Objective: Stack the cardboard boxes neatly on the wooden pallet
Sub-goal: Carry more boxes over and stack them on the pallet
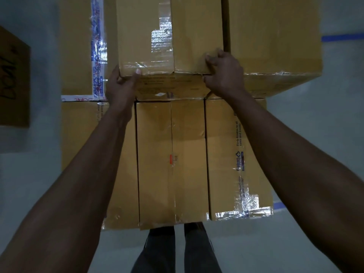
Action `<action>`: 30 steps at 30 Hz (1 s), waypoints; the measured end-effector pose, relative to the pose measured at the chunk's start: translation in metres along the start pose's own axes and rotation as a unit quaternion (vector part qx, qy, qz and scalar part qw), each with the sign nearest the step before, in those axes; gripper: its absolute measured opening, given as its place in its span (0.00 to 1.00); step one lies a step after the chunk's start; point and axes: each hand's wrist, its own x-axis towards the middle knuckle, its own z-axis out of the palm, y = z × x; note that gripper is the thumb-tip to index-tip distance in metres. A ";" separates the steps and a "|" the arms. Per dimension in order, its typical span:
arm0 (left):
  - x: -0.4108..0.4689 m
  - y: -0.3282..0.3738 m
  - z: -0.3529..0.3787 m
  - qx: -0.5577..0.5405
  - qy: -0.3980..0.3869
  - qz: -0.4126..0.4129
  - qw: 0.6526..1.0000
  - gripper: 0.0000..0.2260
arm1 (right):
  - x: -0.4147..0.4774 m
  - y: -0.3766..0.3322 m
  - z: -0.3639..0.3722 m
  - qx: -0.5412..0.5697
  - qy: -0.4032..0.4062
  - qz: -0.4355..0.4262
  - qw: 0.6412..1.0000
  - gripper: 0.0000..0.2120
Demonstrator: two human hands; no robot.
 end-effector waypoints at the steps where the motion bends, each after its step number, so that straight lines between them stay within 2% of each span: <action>1: 0.001 0.000 0.001 0.010 0.005 -0.004 1.000 0.18 | 0.001 -0.001 0.001 -0.004 0.001 0.000 1.000 0.31; 3: 0.001 0.004 0.005 0.099 0.047 0.000 0.994 0.22 | 0.004 -0.003 0.002 -0.016 0.008 -0.002 1.000 0.31; 4: -0.002 0.006 0.008 0.209 0.088 0.028 0.974 0.24 | 0.005 -0.003 0.003 -0.031 0.012 -0.003 0.999 0.32; 5: -0.008 0.008 0.014 0.336 0.124 0.089 0.929 0.24 | 0.004 -0.004 0.003 -0.053 0.012 -0.003 0.999 0.32; 6: -0.017 0.011 0.022 0.432 0.127 0.180 0.875 0.25 | 0.004 -0.003 0.003 -0.074 0.010 -0.002 0.997 0.32; 8: -0.036 0.017 0.051 0.481 0.020 0.377 0.791 0.26 | 0.003 -0.001 -0.001 -0.096 0.000 0.000 0.995 0.32; 9: -0.045 0.021 0.067 0.480 -0.047 0.419 0.769 0.27 | 0.004 0.002 -0.006 -0.101 -0.013 -0.003 0.995 0.33; 10: -0.052 0.024 0.083 0.489 -0.101 0.424 0.756 0.29 | 0.005 0.007 -0.010 -0.109 -0.035 -0.011 0.993 0.34; 13: -0.063 0.020 0.115 0.561 -0.187 0.343 0.730 0.39 | 0.001 0.024 -0.020 -0.137 -0.098 -0.067 0.983 0.38; 15: -0.065 0.012 0.123 0.602 -0.193 0.324 0.704 0.44 | -0.009 0.041 -0.019 -0.122 -0.067 -0.082 0.987 0.40; 18: -0.065 0.008 0.125 0.637 -0.196 0.334 0.666 0.50 | -0.033 0.074 -0.007 -0.046 0.080 0.021 0.995 0.37; 21: -0.063 0.009 0.125 0.654 -0.202 0.340 0.645 0.53 | -0.050 0.100 0.012 0.031 0.119 0.138 0.983 0.34; 22: -0.063 0.009 0.125 0.657 -0.202 0.339 0.643 0.53 | -0.053 0.106 0.019 0.050 0.115 0.135 0.983 0.36; 26: -0.066 0.008 0.127 0.648 -0.187 0.331 0.660 0.53 | -0.052 0.110 0.040 0.144 0.106 0.035 0.983 0.42; 30: -0.067 0.008 0.124 0.644 -0.184 0.326 0.667 0.53 | -0.046 0.097 0.040 0.148 0.054 0.031 0.987 0.48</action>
